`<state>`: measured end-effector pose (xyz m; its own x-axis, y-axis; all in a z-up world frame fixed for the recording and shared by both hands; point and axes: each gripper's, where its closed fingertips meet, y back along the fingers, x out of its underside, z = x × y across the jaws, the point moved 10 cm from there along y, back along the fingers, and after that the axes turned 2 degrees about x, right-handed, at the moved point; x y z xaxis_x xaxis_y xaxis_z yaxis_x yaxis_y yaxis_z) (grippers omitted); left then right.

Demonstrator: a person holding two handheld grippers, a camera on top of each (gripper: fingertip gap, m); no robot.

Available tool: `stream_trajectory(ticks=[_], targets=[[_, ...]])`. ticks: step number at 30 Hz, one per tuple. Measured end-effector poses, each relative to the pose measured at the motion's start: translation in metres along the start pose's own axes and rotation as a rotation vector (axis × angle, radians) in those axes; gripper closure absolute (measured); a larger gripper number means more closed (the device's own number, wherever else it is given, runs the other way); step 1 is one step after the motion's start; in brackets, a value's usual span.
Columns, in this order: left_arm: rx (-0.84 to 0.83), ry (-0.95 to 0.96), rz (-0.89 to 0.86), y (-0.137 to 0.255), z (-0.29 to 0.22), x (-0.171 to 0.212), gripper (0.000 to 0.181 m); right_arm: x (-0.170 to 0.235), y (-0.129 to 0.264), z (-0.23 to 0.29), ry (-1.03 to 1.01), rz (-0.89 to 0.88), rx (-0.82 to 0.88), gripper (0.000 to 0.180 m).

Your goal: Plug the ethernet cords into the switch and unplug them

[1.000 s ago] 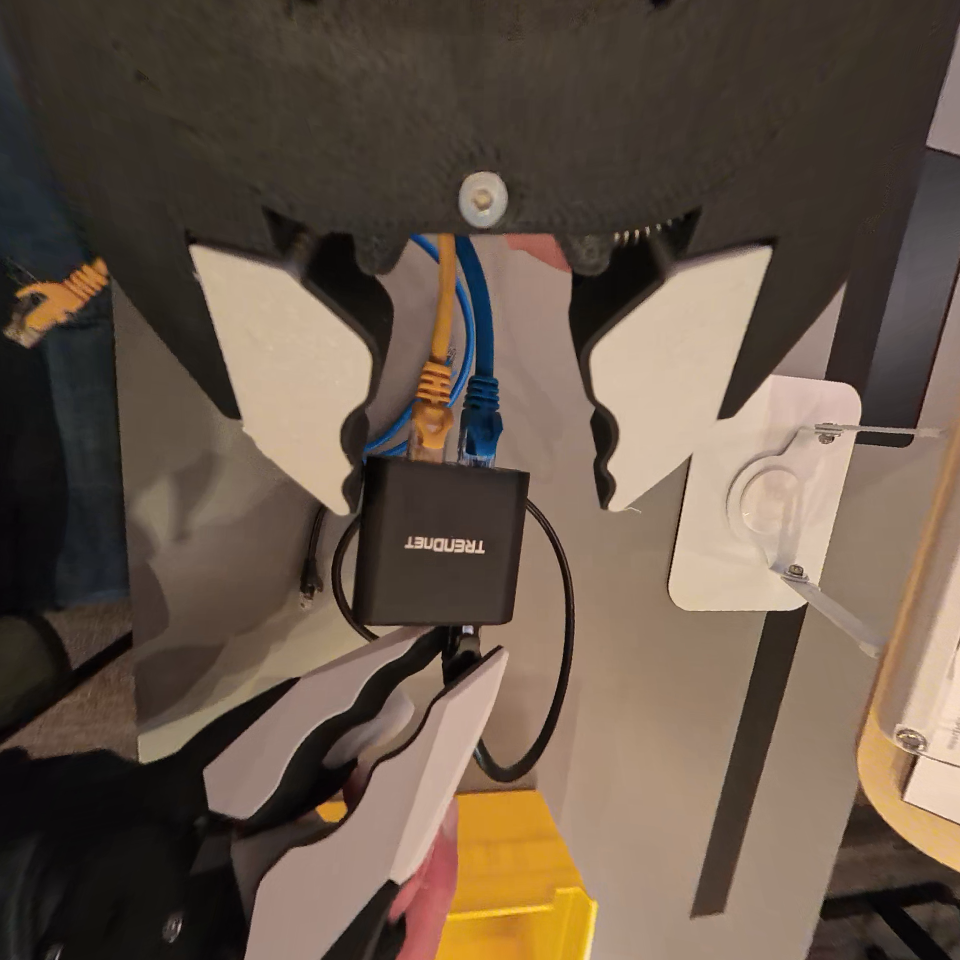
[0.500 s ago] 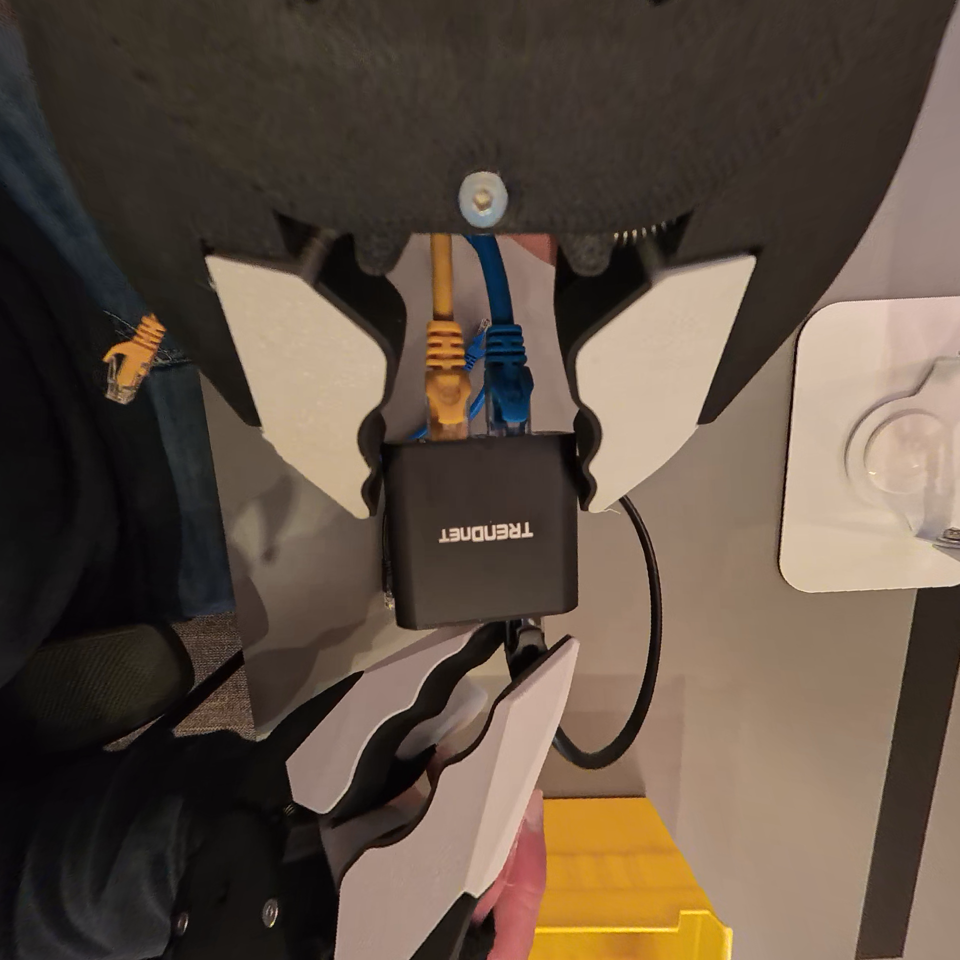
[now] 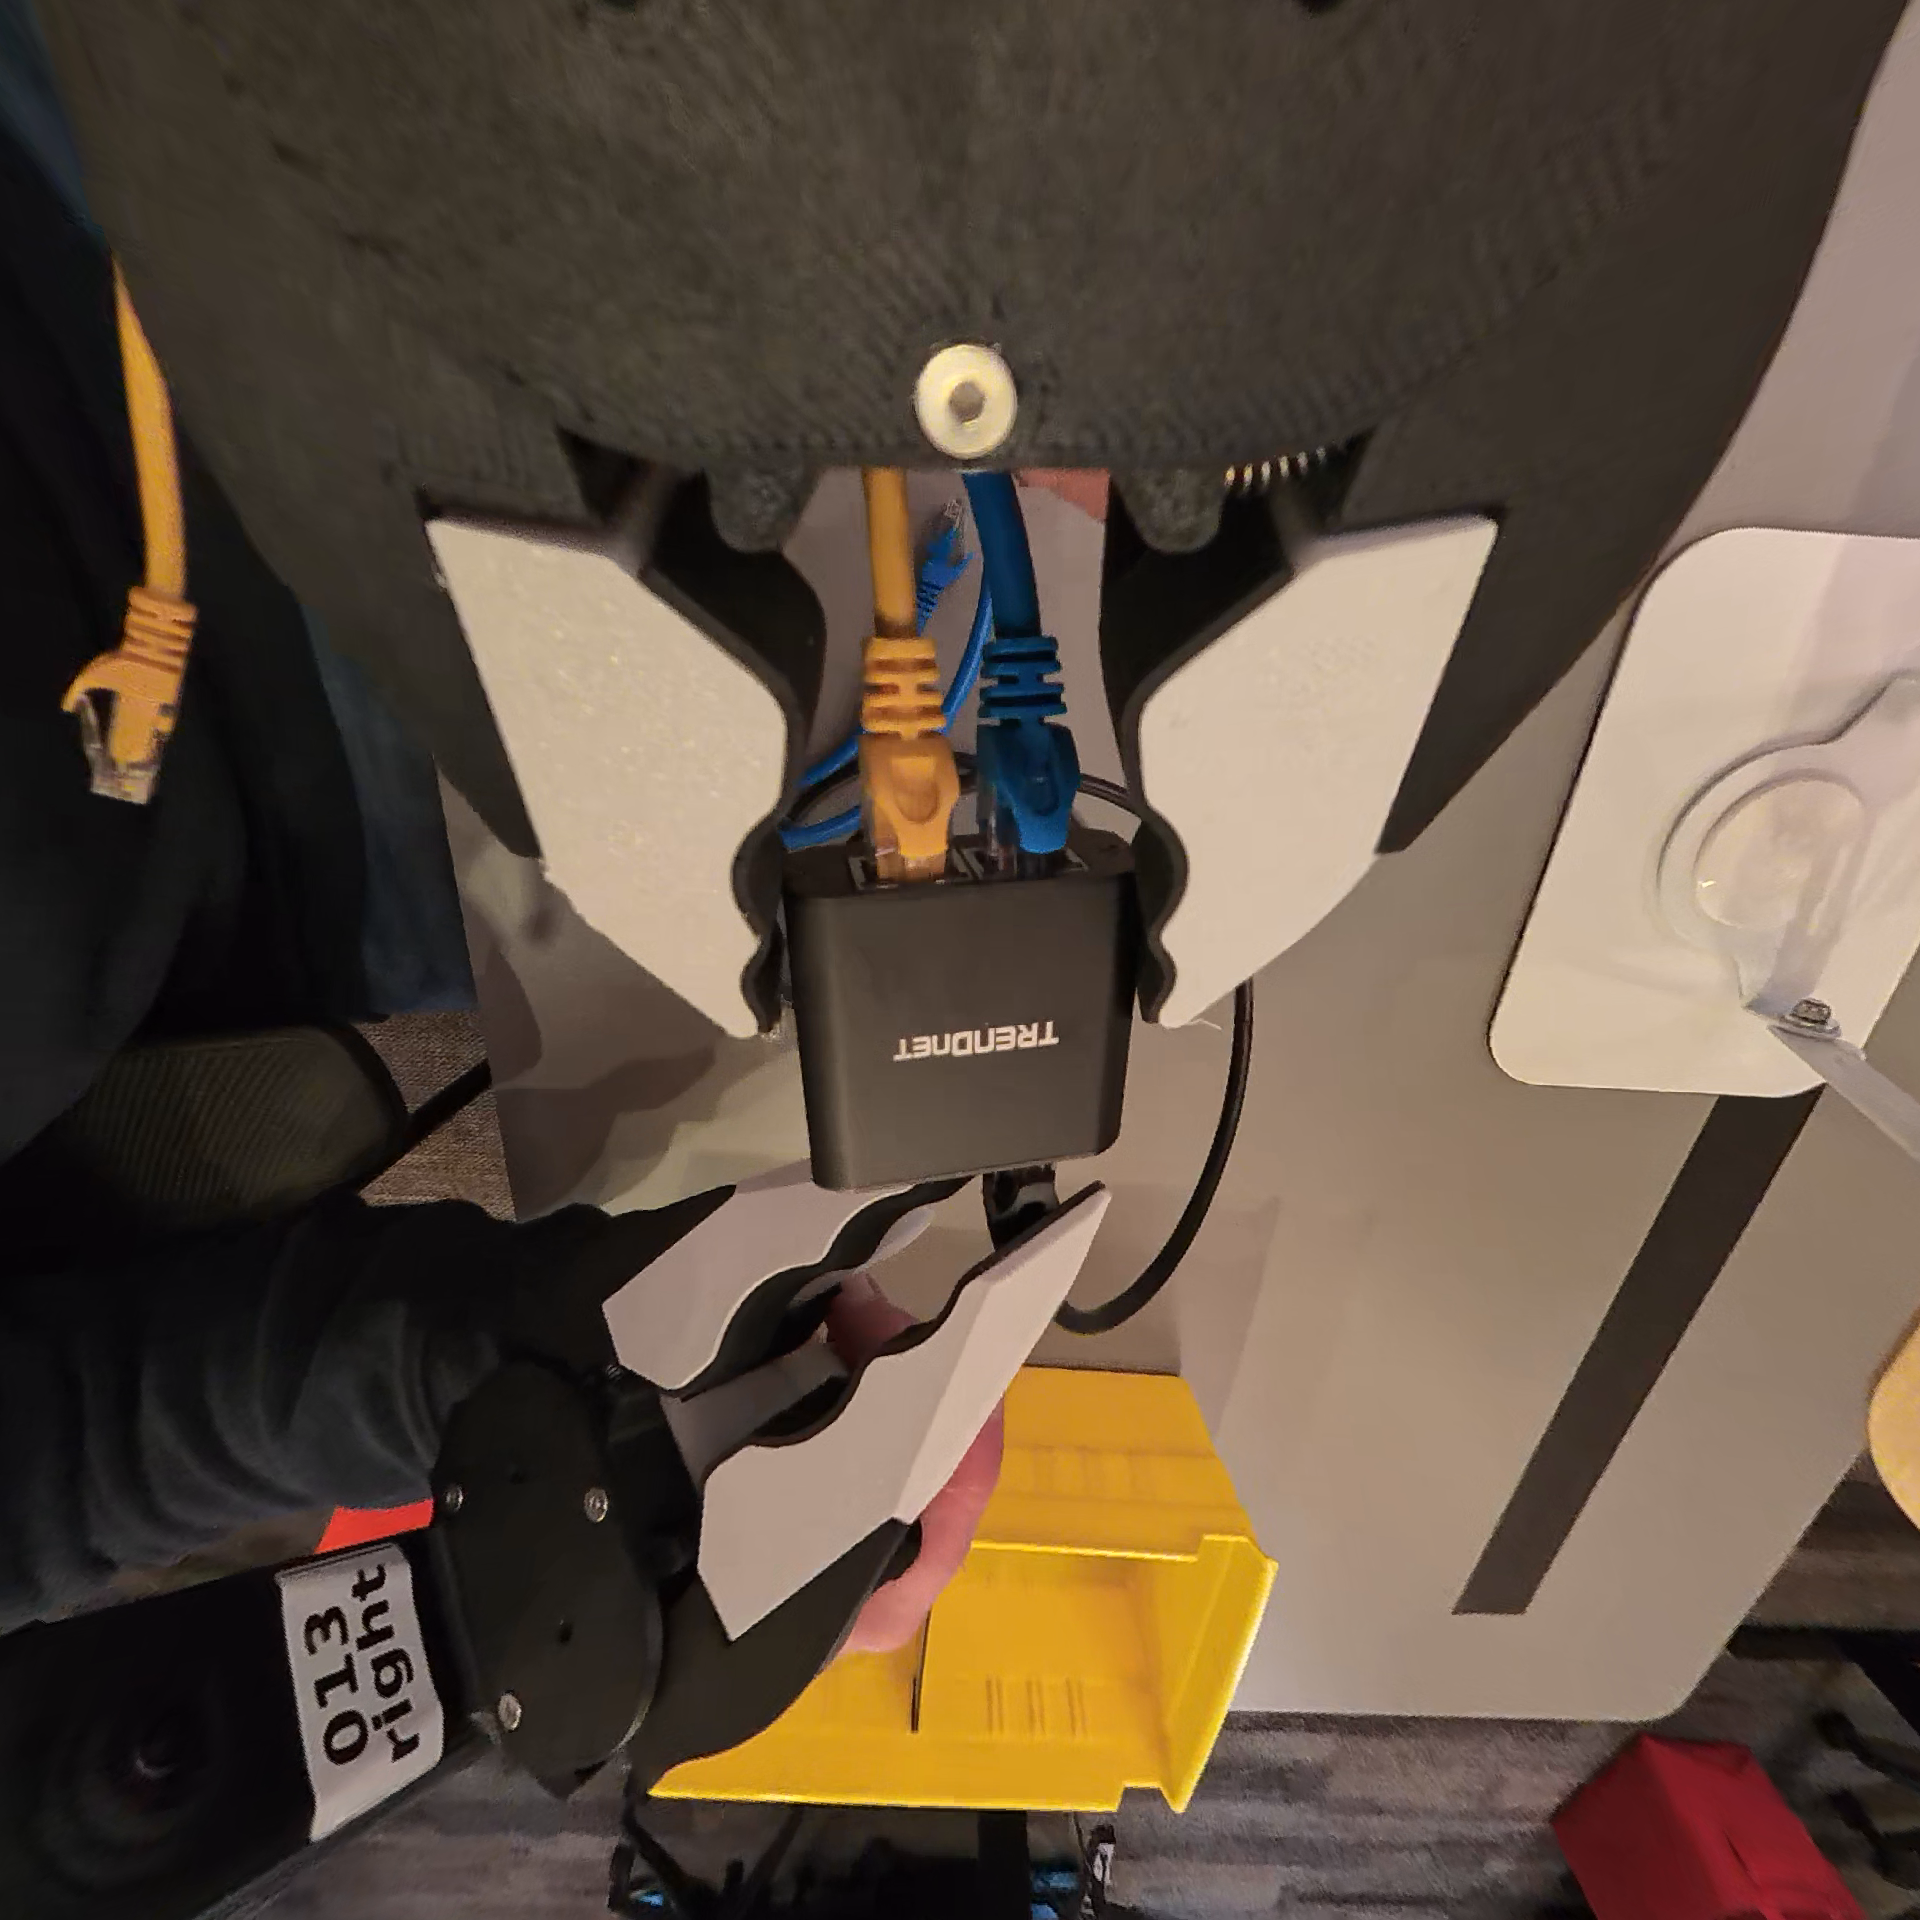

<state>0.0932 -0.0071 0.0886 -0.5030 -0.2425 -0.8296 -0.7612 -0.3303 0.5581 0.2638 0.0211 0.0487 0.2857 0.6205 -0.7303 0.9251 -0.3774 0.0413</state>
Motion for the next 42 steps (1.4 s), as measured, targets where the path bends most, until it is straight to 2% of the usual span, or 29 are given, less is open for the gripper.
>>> stream_trajectory(ticks=[7, 10, 21, 25, 33, 35, 38, 42], targets=[[-0.004, 0.021, 0.041, 0.0, 0.0, 0.001, 0.116, 0.0, -0.002, -0.002, 0.028, 0.012, -0.035, 0.165], [-0.001, 0.03, 0.048, 0.001, 0.002, 0.0, 0.116, -0.002, -0.001, -0.004, 0.05, 0.011, -0.077, 0.152], [0.065, 0.033, 0.061, 0.005, 0.002, -0.002, 0.116, -0.017, 0.0, -0.012, 0.286, 0.021, -0.22, 0.157], [0.06, 0.021, 0.044, 0.009, 0.002, -0.002, 0.116, -0.022, 0.004, -0.029, 0.114, -0.032, -0.351, 0.157], [0.029, -0.058, 0.042, 0.012, -0.003, 0.0, 0.116, -0.009, -0.011, -0.051, -0.395, 0.017, -0.623, 0.151], [0.018, -0.082, 0.052, 0.012, -0.005, -0.001, 0.116, -0.006, -0.014, -0.054, -0.474, 0.013, -0.668, 0.162], [0.003, -0.098, 0.057, 0.013, -0.007, 0.0, 0.116, -0.004, -0.017, -0.054, -0.495, 0.013, -0.727, 0.165], [0.012, -0.079, 0.041, 0.014, -0.005, 0.003, 0.116, -0.004, -0.019, -0.047, -0.418, 0.03, -0.712, 0.154]])
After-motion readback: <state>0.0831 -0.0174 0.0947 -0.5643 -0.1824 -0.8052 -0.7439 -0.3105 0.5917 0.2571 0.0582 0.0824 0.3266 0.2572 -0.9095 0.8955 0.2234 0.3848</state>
